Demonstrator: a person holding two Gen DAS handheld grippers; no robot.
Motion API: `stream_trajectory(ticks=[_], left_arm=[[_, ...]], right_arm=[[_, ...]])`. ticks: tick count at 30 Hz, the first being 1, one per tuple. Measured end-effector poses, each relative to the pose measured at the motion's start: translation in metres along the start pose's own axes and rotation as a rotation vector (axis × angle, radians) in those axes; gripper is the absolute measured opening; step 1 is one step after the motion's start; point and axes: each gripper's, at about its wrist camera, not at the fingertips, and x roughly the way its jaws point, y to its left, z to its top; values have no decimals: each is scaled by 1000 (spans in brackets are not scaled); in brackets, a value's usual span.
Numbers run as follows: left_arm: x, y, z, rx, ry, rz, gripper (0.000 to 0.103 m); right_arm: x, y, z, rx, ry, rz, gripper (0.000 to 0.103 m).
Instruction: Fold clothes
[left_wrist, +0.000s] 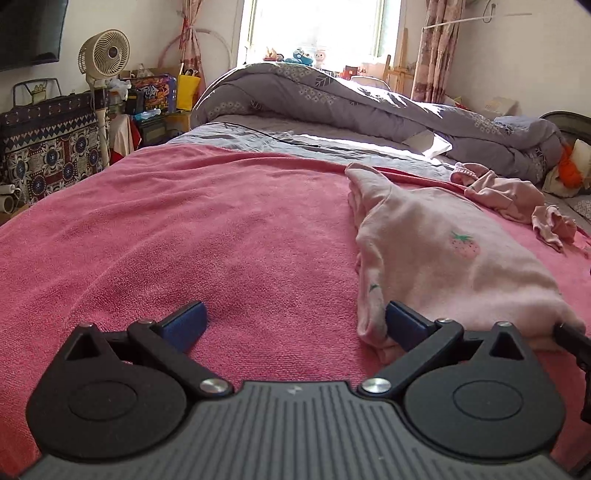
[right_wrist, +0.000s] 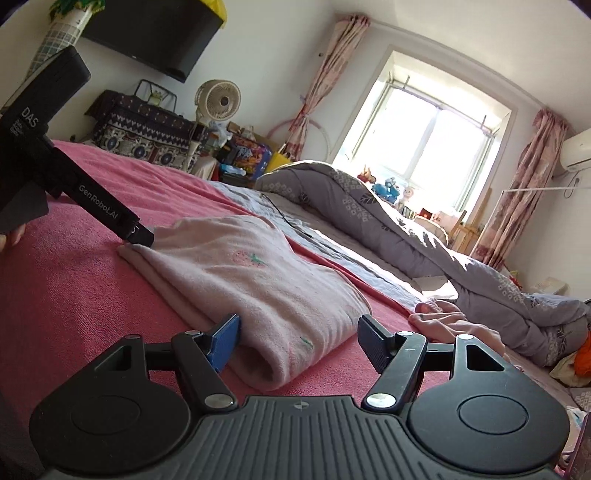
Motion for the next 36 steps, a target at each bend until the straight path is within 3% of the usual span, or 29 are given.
stream_trajectory(ticks=[4,7,13,15,21,24,27,29,31,32,36], left_arm=[[-2,0,6,-22,28,7,103],[-5,0,10,-38,49,13,103],[-5,1,7,-31,57,9,103],[-4,1,7,-29,56,11,103],[-7,2,7,-25,59,9,103],[-14,7,11,-59,59,-4,103],[-20,14,20,-122,49,-19,103],[-22,13,30,-131,31,-37,103],[-22,5,41,-110,12,-52,103],[-22,-2,45,-89,5,-58,103],[-19,-30,53,4,-23,-85,103]], right_arm=[[1,12,-8,-48,1,3,71],[11,15,-6,-51,-15,-63,71],[8,6,-7,9,-8,-72,71],[4,4,-12,33,0,-73,77],[3,-15,-15,179,21,-146,83],[3,-23,-23,243,44,-206,83],[6,-23,-30,267,74,-167,82],[9,-15,-28,228,63,-143,73],[15,-4,-19,177,41,-103,45],[18,-2,-15,174,37,-75,11],[7,-12,-11,255,-3,-72,7]])
